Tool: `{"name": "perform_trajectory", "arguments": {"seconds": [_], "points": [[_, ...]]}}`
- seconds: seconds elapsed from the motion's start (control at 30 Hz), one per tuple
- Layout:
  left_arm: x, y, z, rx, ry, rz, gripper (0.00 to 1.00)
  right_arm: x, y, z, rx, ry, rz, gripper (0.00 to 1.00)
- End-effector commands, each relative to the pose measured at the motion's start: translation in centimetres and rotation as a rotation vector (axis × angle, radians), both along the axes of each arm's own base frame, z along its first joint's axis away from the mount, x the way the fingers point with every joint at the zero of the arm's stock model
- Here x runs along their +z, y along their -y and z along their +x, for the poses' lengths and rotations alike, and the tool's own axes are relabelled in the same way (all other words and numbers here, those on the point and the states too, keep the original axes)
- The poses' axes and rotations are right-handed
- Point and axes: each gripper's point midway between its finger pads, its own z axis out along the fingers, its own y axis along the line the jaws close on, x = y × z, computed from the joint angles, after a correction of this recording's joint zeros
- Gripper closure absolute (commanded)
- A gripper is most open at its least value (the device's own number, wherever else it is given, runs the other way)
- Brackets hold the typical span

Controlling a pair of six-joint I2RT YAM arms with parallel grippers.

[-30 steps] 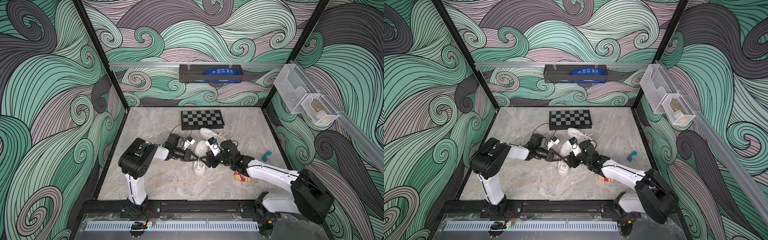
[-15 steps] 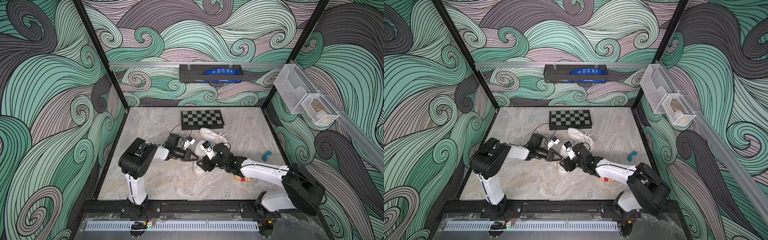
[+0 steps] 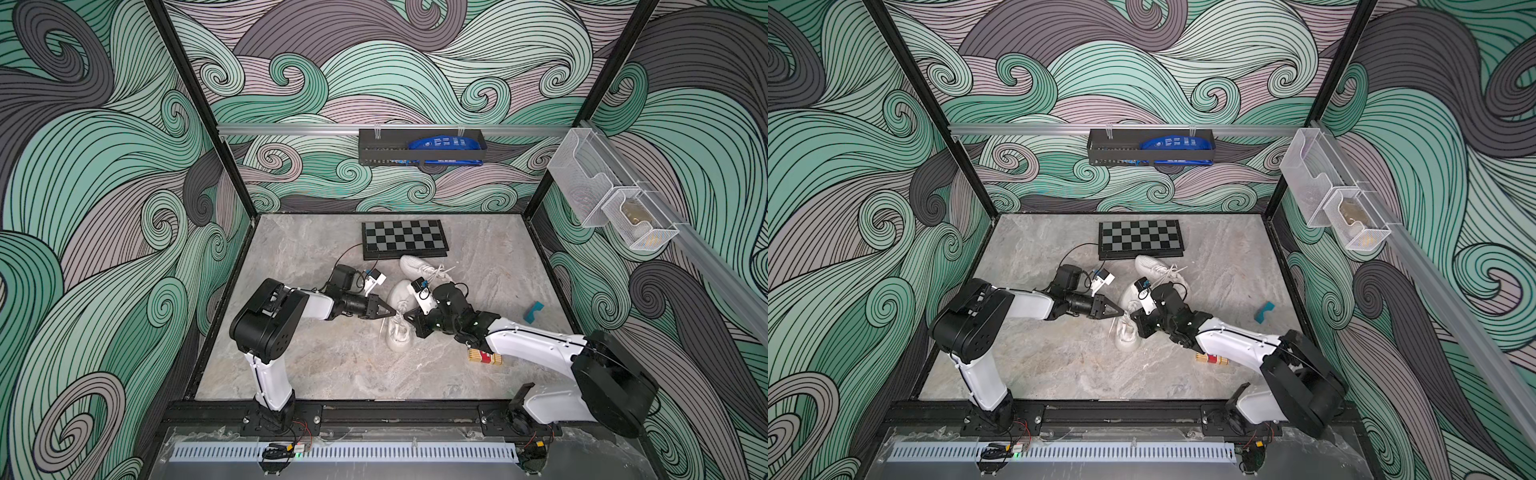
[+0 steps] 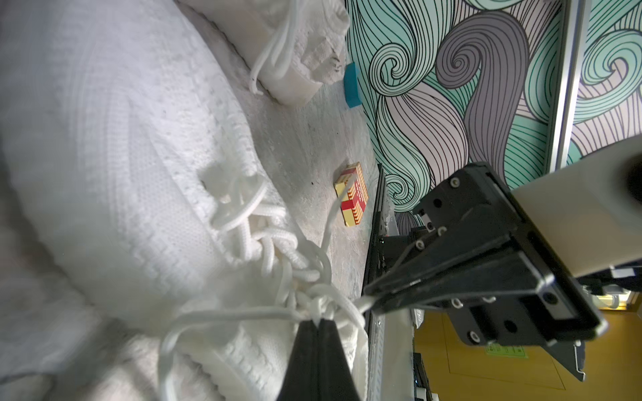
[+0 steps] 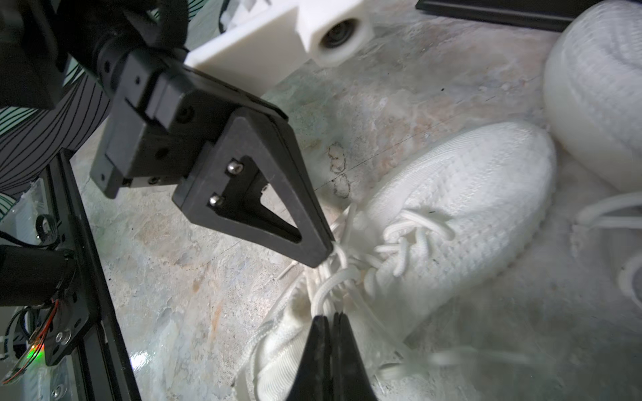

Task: Tie the shoes
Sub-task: Tie the shoelace on the shoe.

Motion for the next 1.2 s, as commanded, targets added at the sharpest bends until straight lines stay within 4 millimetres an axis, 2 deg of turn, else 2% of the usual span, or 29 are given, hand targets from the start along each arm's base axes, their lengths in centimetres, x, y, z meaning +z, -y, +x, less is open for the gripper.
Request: {"name": "perform_trajectory", "arguments": {"seconds": [0.0,0.37,0.8,0.97,1.07,1.1,1.17], "points": [[0.7,-1.3,1.2,0.064,0.03,0.01,1.0,-0.7,1.2,-0.3,-0.016,-0.031,0.002,1.0],[-1.5,-5.7,3.5,0.273,-0.02,0.126,1.0,-2.1,3.3,0.0,-0.079,-0.08,-0.003,1.0],[-5.3,-8.8,3.6,0.402,-0.111,0.297,1.0,-4.2,5.8,0.1,-0.199,-0.161,-0.013,1.0],[-4.6,-8.4,3.6,0.38,-0.089,0.272,1.0,-3.6,5.3,0.3,-0.168,-0.147,0.0,1.0],[-2.5,-7.1,3.5,0.321,-0.047,0.182,1.0,-2.0,4.2,0.5,-0.109,-0.118,0.036,1.0],[-1.9,-6.9,3.5,0.31,-0.033,0.164,0.95,-1.3,3.8,0.6,-0.091,-0.107,0.054,0.92],[-0.9,-6.8,3.6,0.308,0.006,0.156,0.61,0.2,3.5,0.4,-0.072,-0.09,0.082,0.68]]}}
